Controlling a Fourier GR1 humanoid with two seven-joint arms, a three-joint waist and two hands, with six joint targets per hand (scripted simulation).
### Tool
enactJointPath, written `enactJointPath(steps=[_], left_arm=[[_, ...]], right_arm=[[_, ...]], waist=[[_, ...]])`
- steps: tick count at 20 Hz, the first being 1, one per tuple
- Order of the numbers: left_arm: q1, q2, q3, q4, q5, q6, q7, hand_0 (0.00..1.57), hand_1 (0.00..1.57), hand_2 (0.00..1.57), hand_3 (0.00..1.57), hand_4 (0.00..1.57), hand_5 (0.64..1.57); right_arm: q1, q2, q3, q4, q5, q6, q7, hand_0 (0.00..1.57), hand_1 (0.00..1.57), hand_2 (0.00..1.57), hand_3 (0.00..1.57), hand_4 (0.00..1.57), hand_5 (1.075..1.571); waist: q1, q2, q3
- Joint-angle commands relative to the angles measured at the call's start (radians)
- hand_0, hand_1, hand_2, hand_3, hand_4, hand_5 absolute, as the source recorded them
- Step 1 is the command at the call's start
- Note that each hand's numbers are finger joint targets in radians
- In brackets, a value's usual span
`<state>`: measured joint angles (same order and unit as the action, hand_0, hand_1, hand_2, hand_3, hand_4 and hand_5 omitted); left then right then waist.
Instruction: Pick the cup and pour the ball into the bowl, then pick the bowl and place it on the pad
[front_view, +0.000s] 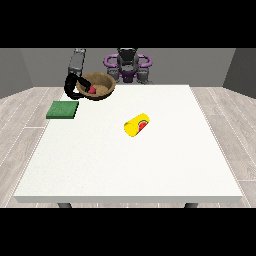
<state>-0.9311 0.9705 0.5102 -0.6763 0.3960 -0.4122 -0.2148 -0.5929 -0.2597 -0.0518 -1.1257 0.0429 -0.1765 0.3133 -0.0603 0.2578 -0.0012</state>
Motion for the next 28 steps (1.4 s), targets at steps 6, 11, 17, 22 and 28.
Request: enactJointPath(steps=[6, 11, 17, 22, 28], left_arm=[[-0.052, 0.019, -0.009, -0.089, 0.025, 0.036, 0.057, 0.0, 0.0, 0.0, 0.0, 0.0, 1.533], [-0.032, 0.015, -0.009, -0.147, 0.041, 0.049, 0.086, 0.0, 0.0, 0.0, 0.0, 0.0, 1.535], [-0.043, 0.01, 0.0, -0.212, 0.051, 0.092, 0.055, 0.0, 0.0, 0.0, 0.0, 0.15, 1.535], [-0.071, 0.058, 0.013, -0.285, 0.087, 0.081, 0.105, 0.0, 0.0, 0.0, 0.0, 0.05, 1.537], [-0.014, 0.014, 0.011, -0.348, 0.119, 0.09, 0.124, 0.0, 0.0, 0.0, 0.0, 0.0, 1.535]], right_arm=[[-0.037, -0.175, -0.126, 0.182, -0.032, 0.131, -0.214, 1.57, 1.57, 1.57, 1.57, 1.3, 1.528], [-0.041, -0.312, -0.242, 0.308, -0.104, 0.249, -0.307, 1.57, 1.57, 1.57, 1.23, 1.3, 1.536], [-0.105, -0.358, -0.295, 0.431, -0.129, 0.296, -0.379, 1.57, 1.57, 1.57, 0.87, 1.29, 1.541], [-0.111, -0.433, -0.318, 0.515, -0.101, 0.316, -0.527, 1.57, 1.57, 1.57, 0.46, 1.28, 1.552], [-0.129, -0.504, -0.331, 0.599, -0.092, 0.347, -0.508, 1.57, 1.57, 1.57, 0.68, 1.25, 1.564]], waist=[[0.012, 0.08, 0.0029], [0.025, 0.092, 0.0041], [0.055, 0.182, 0.003], [0.074, 0.266, 0.0039], [0.101, 0.204, 0.0023]])
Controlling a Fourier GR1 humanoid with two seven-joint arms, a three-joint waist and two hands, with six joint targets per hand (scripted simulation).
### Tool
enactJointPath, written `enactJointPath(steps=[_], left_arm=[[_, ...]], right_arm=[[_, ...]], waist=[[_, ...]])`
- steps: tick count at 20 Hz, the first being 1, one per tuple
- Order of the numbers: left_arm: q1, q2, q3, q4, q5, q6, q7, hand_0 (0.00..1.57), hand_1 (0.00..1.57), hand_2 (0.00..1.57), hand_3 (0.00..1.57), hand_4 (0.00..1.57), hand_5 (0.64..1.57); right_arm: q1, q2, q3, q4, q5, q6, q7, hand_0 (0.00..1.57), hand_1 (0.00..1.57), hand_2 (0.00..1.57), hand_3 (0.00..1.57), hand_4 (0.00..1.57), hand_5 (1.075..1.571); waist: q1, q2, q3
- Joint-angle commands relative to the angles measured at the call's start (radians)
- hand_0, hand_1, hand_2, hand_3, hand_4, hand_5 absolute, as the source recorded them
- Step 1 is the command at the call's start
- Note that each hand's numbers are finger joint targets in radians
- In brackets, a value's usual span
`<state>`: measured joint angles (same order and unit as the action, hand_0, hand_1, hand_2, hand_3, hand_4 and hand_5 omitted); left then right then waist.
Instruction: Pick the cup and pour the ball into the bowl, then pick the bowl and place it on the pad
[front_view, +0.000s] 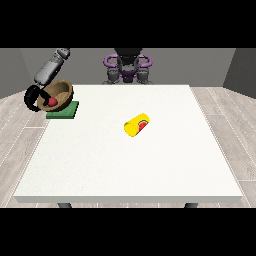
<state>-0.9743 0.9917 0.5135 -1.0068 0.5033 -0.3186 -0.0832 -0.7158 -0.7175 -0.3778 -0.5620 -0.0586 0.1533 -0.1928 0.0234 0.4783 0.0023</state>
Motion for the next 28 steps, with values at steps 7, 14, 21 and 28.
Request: enactJointPath(steps=[7, 14, 21, 28], left_arm=[[0.084, -0.072, -0.041, 0.051, -0.018, -0.011, -0.035, 0.0, 0.0, 0.0, 0.0, 0.0, 1.533], [0.057, -0.05, -0.045, 0.065, -0.031, 0.015, -0.039, 0.0, 0.0, 0.0, 0.0, 0.0, 1.523], [0.046, 0.016, 0.006, 0.014, 0.023, 0.006, -0.001, 0.0, 0.0, 0.0, 0.0, 0.0, 1.521], [0.069, -0.002, 0.007, -0.021, 0.028, 0.039, -0.011, 0.0, 0.0, 0.0, 0.0, 0.0, 1.516]], right_arm=[[-0.015, 0.019, 0.055, -0.002, 0.035, 0.021, 0.09, 1.57, 1.57, 1.57, 1.2, 1.24, 1.57], [-0.035, 0.107, 0.053, 0.023, 0.014, 0.003, 0.104, 1.57, 1.57, 1.57, 1.28, 1.16, 1.57], [-0.016, 0.004, -0.066, 0.139, -0.042, -0.048, 0.067, 1.57, 1.57, 1.57, 1.57, 0.5, 1.561], [-0.084, -0.099, -0.079, 0.16, -0.048, -0.018, 0.134, 0.7, 0.7, 0.59, 1.0, 0.0, 1.534]], waist=[[-0.006, -0.13, -0.0025], [-0.028, -0.111, -0.0014], [-0.012, -0.031, 0.0003], [-0.01, -0.028, -0.0011]])
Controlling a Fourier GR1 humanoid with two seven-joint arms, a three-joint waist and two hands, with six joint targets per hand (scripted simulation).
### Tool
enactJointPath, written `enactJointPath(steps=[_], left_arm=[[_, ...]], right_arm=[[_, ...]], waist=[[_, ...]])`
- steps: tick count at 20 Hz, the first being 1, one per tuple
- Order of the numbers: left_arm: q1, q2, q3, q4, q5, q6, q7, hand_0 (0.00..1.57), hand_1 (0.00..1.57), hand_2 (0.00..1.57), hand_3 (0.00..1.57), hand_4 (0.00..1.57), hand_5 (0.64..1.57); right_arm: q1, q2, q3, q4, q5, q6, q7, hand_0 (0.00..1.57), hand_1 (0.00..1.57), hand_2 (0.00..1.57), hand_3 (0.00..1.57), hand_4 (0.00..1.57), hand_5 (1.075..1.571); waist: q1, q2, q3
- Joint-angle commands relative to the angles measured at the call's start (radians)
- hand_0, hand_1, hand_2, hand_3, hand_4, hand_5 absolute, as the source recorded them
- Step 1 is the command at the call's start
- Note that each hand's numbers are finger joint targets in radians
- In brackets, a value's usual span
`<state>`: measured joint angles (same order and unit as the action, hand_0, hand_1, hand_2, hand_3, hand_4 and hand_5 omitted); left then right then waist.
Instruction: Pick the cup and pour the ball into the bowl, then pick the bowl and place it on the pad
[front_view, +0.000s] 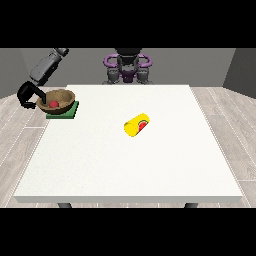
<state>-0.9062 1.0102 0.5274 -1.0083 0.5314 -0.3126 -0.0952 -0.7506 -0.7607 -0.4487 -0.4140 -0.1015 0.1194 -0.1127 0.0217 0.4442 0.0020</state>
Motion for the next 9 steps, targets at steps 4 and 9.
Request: enactJointPath(steps=[4, 9], left_arm=[[0.041, 0.017, 0.024, -0.02, 0.041, -0.019, 0.029, 0.0, 0.0, 0.0, 0.0, 0.0, 1.515], [0.033, -0.018, -0.021, 0.014, -0.006, 0.016, -0.005, 0.0, 0.0, 0.0, 0.0, 0.0, 1.515]], right_arm=[[0.006, -0.06, -0.026, 0.039, -0.017, 0.037, -0.014, 0.48, 0.48, 0.54, 0.69, 0.0, 1.513], [-0.112, -0.1, -0.023, -0.005, -0.04, 0.071, 0.125, 0.13, 0.13, 0.28, 0.38, 0.0, 1.467]], waist=[[0.003, -0.008, -0.0007], [-0.021, -0.053, -0.0017]])
